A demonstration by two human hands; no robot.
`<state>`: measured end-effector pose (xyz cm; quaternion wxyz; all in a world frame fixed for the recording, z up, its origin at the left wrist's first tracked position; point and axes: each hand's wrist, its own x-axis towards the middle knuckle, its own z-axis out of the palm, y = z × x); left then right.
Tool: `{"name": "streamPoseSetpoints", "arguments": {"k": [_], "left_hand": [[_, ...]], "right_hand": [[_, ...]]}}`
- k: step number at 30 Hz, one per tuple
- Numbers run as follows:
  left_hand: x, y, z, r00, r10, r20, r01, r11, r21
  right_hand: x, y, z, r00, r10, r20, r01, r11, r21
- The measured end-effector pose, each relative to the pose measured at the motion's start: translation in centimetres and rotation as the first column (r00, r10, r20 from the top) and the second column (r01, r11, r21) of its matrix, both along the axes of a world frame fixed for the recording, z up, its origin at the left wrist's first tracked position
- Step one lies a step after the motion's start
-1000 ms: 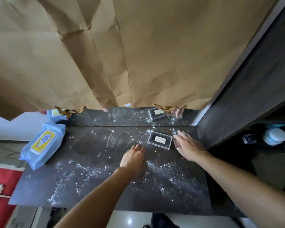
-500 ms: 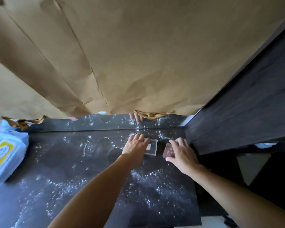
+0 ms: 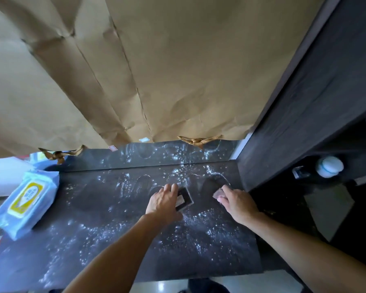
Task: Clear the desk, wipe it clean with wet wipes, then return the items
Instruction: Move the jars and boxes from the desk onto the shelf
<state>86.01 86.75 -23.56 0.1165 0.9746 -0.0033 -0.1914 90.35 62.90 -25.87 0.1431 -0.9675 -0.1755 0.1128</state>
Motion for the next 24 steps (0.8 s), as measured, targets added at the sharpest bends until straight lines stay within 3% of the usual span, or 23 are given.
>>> {"name": "streamPoseSetpoints", "arguments": {"k": [6,11,17,24], "left_hand": [[-5.0,-0.9,3.7,0.993,-0.007,0.115,0.011,0.999,-0.032],[-7.5,-3.9,7.4,0.978,-0.045,0.204,0.060,0.996,-0.067],[-7.9,-9.4,13.0,0.949,-0.112,0.293,0.155,0.980,-0.126],[-4.8,-17.7,19.0,0.811,-0.255,0.526,0.352,0.931,-0.092]], "right_hand": [[-5.6,-1.4,3.0,0.995,-0.097,0.030,0.095,0.993,0.069],[-10.4,-4.9,5.8,0.987,-0.156,0.025,0.157,0.988,-0.009],[-12.1,-10.5,9.6,0.960,-0.268,0.076,0.267,0.963,0.032],[-10.5,-16.9,13.1,0.926,-0.360,0.111,0.341,0.927,0.157]]}}
